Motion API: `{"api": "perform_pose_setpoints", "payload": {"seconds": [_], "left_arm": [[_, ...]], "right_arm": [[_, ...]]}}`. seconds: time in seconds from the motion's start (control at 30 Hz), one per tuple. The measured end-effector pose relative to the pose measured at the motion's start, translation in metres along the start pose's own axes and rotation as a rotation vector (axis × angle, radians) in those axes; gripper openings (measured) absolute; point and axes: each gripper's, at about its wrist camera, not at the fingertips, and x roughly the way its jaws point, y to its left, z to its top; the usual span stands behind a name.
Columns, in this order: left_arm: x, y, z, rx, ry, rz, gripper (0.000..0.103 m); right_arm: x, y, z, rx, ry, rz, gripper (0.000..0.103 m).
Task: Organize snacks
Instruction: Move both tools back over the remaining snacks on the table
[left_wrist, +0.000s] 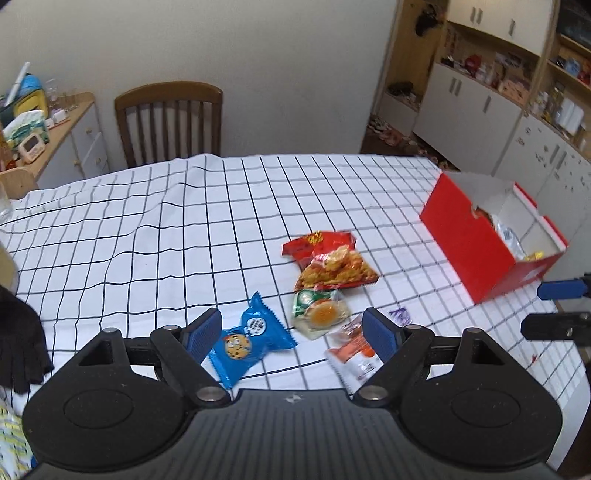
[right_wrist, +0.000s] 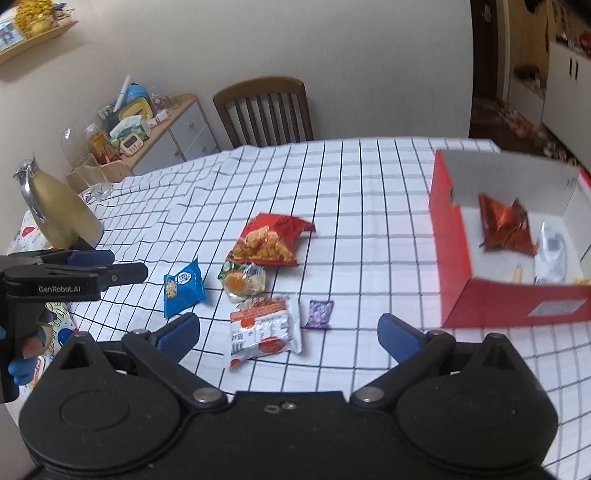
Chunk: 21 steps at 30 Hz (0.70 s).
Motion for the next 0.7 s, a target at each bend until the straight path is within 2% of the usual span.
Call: {"api": "perform_pose_setpoints", "payload": {"seconds": [0.13, 0.23, 0.43, 0.7], "left_arm": [[0.018, 0.01, -0.002, 0.046, 0.067, -0.036, 0.083], [0.03, 0.01, -0.004, 0.094, 0.086, -0.038, 0.083], [0.053, 0.015, -0.006, 0.137, 0.104, -0.046, 0.083], [0.073, 0.021, -0.007, 0.198, 0.112, -0.029, 0.083]], "right_arm": [[0.016, 0.005, -0.001, 0.044, 0.04, -0.016, 0.103], [0.029, 0.006, -0.001, 0.111, 0.072, -0.029, 0.103], [0.053, -0.003, -0.002, 0.321, 0.112, -0.073, 0.103], [0.093, -0.006, -0.007, 0.581, 0.191, -0.081, 0.101]]}}
